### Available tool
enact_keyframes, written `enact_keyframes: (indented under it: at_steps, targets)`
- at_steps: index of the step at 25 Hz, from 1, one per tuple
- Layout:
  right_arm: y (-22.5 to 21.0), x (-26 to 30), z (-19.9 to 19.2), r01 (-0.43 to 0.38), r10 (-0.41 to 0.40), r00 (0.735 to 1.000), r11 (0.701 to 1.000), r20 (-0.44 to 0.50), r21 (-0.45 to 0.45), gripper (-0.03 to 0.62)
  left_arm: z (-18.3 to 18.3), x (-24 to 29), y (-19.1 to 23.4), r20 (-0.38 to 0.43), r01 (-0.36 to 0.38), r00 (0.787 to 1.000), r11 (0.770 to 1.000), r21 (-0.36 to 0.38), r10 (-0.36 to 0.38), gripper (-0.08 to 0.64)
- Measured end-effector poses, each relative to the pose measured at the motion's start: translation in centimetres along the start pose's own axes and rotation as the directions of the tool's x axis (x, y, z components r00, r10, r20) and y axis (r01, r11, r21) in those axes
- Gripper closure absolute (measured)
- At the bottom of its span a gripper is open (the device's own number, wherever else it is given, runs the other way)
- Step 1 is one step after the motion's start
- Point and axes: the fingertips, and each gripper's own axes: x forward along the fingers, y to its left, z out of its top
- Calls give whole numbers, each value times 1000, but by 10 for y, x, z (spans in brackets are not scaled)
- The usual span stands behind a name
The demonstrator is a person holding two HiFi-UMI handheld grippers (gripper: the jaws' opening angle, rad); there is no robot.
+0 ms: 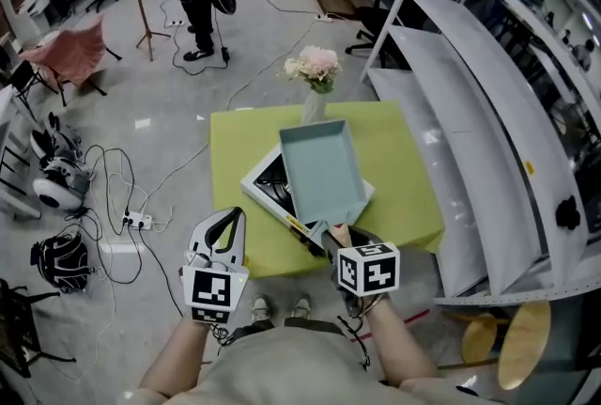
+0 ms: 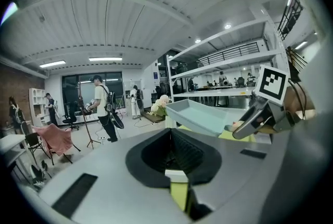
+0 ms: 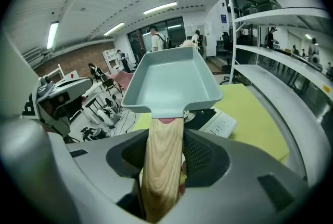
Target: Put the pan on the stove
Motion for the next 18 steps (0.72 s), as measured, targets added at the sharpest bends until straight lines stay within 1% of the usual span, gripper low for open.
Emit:
enact_keyframes:
  at_steps: [8,13,18]
  targets:
    - [-21,49,-14,-27,27,994,1000,-107,1,408,-12,37,-6,-67,5,998,1000,2,-5,552]
    - [-34,74,-29,-29,30,985,1000,-170,12,408,-22,55,-7,-118,8,993,1000,13,-7,552]
    - [-41,96,-41,-36,41,975,999,-217,28,408,-30,66,-10,-148,14,989,1000,24,-11,552]
